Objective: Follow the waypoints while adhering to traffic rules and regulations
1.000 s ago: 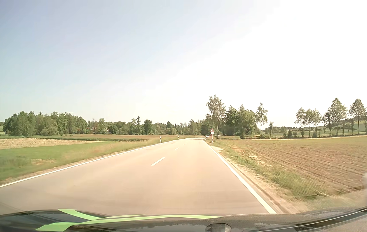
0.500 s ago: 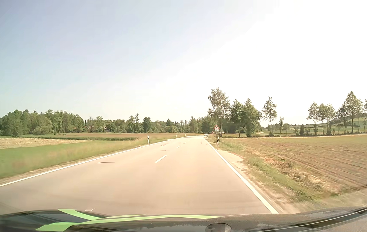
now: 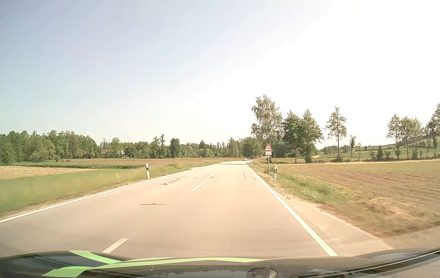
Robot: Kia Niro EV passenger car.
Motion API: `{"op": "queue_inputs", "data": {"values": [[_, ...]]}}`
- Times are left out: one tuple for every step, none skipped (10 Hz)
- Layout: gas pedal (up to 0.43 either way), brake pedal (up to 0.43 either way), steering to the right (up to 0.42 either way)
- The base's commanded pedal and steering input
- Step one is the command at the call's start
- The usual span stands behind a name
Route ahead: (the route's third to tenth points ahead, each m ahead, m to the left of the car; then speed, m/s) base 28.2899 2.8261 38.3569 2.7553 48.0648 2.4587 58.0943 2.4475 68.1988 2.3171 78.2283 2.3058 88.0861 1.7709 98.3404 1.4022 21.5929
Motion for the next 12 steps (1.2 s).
{"op": "queue_inputs", "data": {"values": [[0.110, 0.000, -0.001], [0.110, 0.000, 0.001], [0.110, 0.000, 0.003], [0.110, 0.000, 0.003], [0.110, 0.000, 0.002], [0.110, 0.000, 0.000], [0.110, 0.000, 0.000], [0.110, 0.000, 0.000], [0.110, 0.000, 0.000], [0.110, 0.000, 0.000], [0.110, 0.000, -0.001], [0.110, 0.000, -0.002]]}}
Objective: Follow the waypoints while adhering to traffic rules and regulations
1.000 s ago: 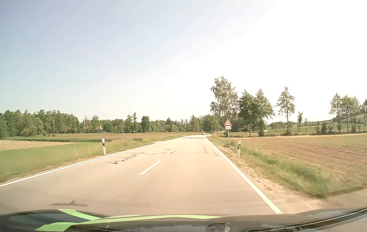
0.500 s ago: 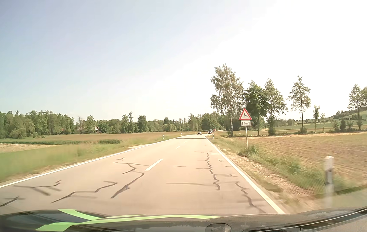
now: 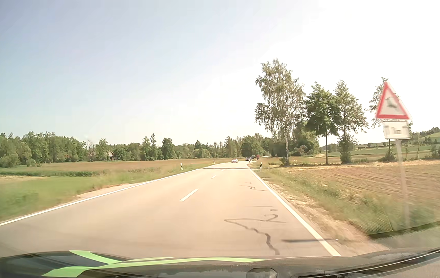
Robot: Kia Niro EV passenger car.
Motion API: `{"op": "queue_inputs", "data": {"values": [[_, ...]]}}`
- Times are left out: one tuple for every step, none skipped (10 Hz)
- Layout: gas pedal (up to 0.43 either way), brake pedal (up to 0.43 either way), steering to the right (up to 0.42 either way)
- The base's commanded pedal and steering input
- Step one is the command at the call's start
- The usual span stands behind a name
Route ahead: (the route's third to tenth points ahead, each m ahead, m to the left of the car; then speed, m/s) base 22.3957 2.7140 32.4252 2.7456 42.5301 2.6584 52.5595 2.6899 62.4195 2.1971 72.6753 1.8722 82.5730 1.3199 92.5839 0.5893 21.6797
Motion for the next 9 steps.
{"op": "queue_inputs", "data": {"values": [[0.110, 0.000, -0.002], [0.110, 0.000, -0.002], [0.098, 0.000, -0.002], [0.039, 0.000, -0.002], [0.000, 0.000, -0.002], [0.000, 0.000, -0.002], [0.000, 0.000, -0.002], [0.000, 0.000, 0.000], [0.000, 0.000, 0.001]]}}
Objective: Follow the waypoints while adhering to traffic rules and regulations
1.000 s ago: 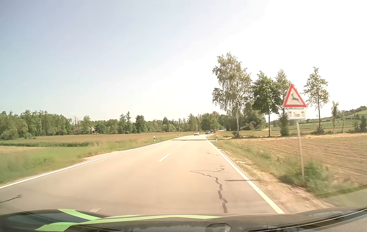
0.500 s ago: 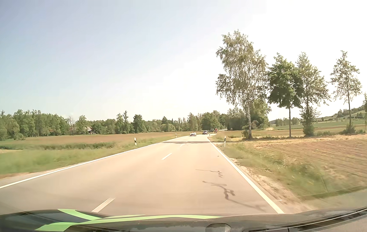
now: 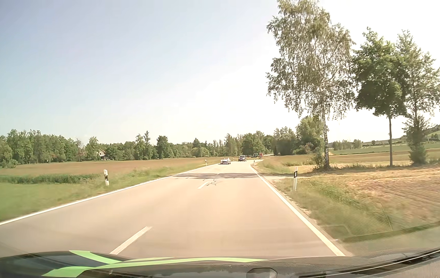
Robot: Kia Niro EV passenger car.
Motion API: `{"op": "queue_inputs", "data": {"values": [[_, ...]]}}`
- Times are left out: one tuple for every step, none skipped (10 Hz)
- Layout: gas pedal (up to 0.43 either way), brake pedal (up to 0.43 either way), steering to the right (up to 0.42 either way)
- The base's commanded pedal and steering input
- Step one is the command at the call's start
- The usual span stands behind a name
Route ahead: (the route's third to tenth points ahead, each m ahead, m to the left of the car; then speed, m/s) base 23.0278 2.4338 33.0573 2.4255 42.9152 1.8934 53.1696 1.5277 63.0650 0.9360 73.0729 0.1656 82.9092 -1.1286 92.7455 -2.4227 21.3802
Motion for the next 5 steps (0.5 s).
{"op": "queue_inputs", "data": {"values": [[0.000, 0.000, 0.001], [0.000, 0.000, 0.000], [0.008, 0.000, -0.001], [0.047, 0.000, -0.001], [0.047, 0.000, -0.001]]}}
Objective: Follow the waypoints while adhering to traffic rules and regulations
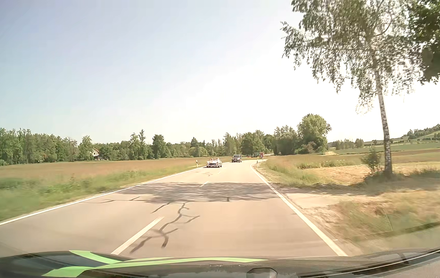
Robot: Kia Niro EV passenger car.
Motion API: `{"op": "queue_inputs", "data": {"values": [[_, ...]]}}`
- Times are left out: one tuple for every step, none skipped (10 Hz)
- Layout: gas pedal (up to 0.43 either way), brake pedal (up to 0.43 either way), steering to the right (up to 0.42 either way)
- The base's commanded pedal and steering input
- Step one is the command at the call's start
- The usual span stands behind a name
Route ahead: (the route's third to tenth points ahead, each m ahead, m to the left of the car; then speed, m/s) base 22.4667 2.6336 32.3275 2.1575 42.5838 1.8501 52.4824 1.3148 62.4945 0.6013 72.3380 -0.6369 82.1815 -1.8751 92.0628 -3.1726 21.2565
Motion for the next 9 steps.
{"op": "queue_inputs", "data": {"values": [[0.047, 0.000, -0.001], [0.047, 0.000, -0.001], [0.047, 0.000, -0.001], [0.047, 0.000, -0.001], [0.047, 0.000, -0.001], [0.047, 0.000, -0.001], [0.047, 0.000, 0.000], [0.047, 0.000, 0.004], [0.047, 0.000, 0.004]]}}
